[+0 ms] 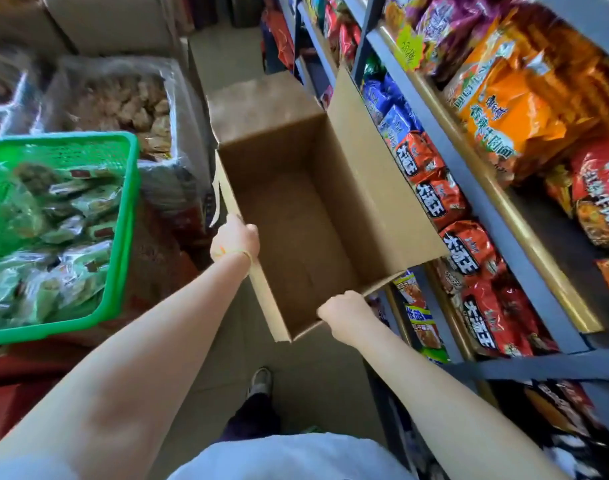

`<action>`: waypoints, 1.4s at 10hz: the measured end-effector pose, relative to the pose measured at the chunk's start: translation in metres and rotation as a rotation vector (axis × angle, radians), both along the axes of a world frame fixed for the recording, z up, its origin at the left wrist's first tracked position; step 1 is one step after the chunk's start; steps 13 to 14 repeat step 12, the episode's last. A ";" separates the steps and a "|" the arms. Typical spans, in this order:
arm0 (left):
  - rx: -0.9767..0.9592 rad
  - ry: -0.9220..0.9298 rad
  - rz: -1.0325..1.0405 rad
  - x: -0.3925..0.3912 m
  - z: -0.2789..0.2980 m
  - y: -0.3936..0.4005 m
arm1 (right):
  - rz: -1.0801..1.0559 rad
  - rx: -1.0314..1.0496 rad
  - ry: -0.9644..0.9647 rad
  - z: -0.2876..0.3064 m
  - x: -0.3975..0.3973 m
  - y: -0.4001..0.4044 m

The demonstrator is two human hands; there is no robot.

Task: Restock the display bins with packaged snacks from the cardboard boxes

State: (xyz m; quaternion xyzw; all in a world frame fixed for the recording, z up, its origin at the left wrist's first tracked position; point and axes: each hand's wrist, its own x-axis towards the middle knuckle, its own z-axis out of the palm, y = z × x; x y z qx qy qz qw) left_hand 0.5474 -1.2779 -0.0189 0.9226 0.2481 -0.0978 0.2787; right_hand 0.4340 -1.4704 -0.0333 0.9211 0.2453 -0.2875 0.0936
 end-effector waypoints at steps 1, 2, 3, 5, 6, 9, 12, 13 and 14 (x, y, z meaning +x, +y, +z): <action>-0.057 0.179 -0.077 -0.008 -0.020 0.000 | -0.005 0.035 -0.023 0.012 0.024 0.010; -0.227 0.396 -0.057 -0.030 -0.050 -0.005 | -0.079 0.072 0.010 0.004 0.046 0.027; -0.312 0.502 0.000 -0.036 -0.084 0.000 | -0.153 0.098 0.072 -0.026 0.064 0.046; -0.296 0.494 0.084 0.004 -0.187 0.043 | -0.237 0.183 0.097 -0.116 0.098 0.071; -0.266 0.535 0.106 0.010 -0.226 0.060 | -0.253 0.108 0.169 -0.160 0.114 0.067; -0.371 0.569 0.273 0.010 -0.396 0.101 | -0.134 0.051 0.157 -0.280 0.146 0.100; -0.431 0.619 0.157 -0.024 -0.415 0.107 | -0.193 0.110 0.220 -0.303 0.115 0.130; -0.431 0.619 0.157 -0.024 -0.415 0.107 | -0.193 0.110 0.220 -0.303 0.115 0.130; -0.431 0.619 0.157 -0.024 -0.415 0.107 | -0.193 0.110 0.220 -0.303 0.115 0.130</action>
